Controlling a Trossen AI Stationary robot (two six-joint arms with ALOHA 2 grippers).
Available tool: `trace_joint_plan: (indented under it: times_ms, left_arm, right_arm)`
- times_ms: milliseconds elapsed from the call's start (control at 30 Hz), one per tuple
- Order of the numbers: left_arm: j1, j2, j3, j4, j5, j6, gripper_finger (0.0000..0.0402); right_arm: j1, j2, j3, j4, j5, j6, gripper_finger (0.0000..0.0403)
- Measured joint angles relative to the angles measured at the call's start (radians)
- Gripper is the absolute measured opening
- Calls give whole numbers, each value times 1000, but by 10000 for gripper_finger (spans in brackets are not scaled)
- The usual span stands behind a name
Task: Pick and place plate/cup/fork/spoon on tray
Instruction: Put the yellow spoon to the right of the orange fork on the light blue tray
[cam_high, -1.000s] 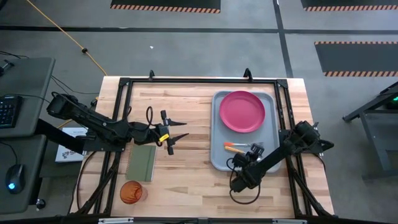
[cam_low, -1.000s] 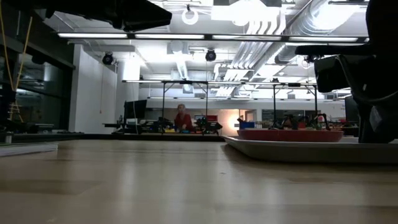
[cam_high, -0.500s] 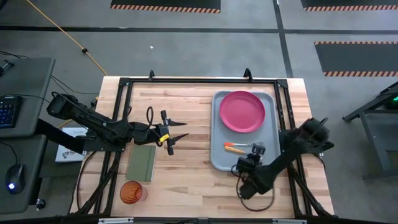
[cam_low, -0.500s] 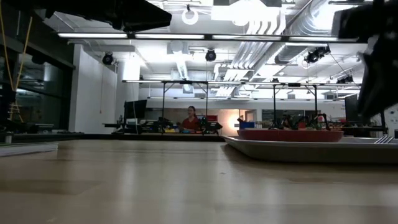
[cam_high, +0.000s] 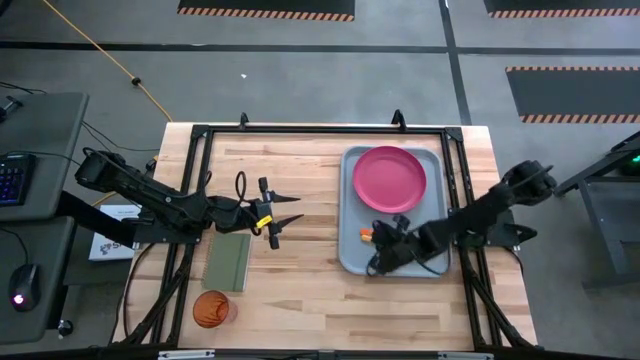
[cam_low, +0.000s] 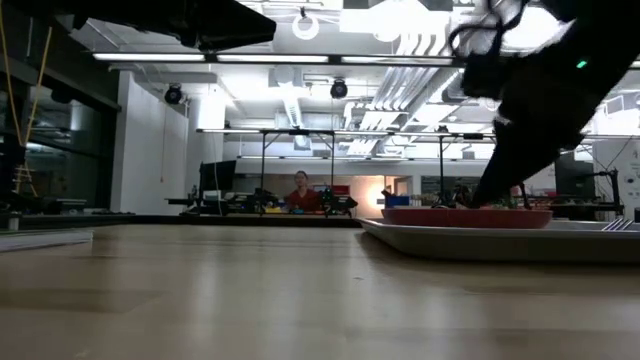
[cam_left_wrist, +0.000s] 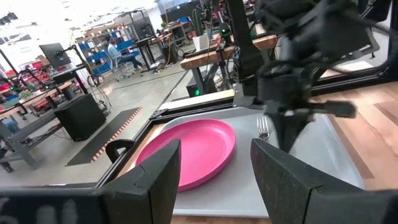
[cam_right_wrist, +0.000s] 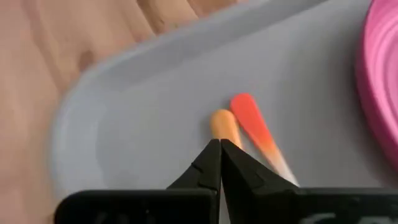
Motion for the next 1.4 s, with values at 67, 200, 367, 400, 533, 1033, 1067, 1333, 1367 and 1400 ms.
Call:
trace_joint_plan:
  times_ms: [67,200,367,400,533,1033,1067,1333,1367,1400]
  left_arm:
    - [0,0,0,0,0,0,184]
    - [0,0,0,-2,0,0,184]
    - [0,0,0,-11,0,-5,184]
    - [0,0,0,-11,0,-5,184]
    - [0,0,0,-11,0,-6,184]
    - [0,0,0,-10,0,-8,184]
    - [0,0,0,-10,0,-8,184]
    - [0,0,0,-10,0,-8,184]
    - [-2,0,0,-11,-7,-8,184]
    - [-7,0,0,-16,-26,-8,184]
  right_arm:
    - [-55,9,-3,-11,-58,-48,0]
    - [-116,38,-4,10,-97,-129,0]
    - [-123,60,-3,26,-135,-170,0]
    - [-123,62,-3,22,-136,-174,0]
    - [-122,68,-3,20,-120,-177,0]
    - [-101,68,-3,43,-175,-229,0]
    - [-97,68,-3,47,-178,-229,0]
    - [-86,42,-3,63,-170,-281,0]
    - [-86,27,-3,58,-157,-287,0]
    - [-86,9,-3,58,-140,-294,0]
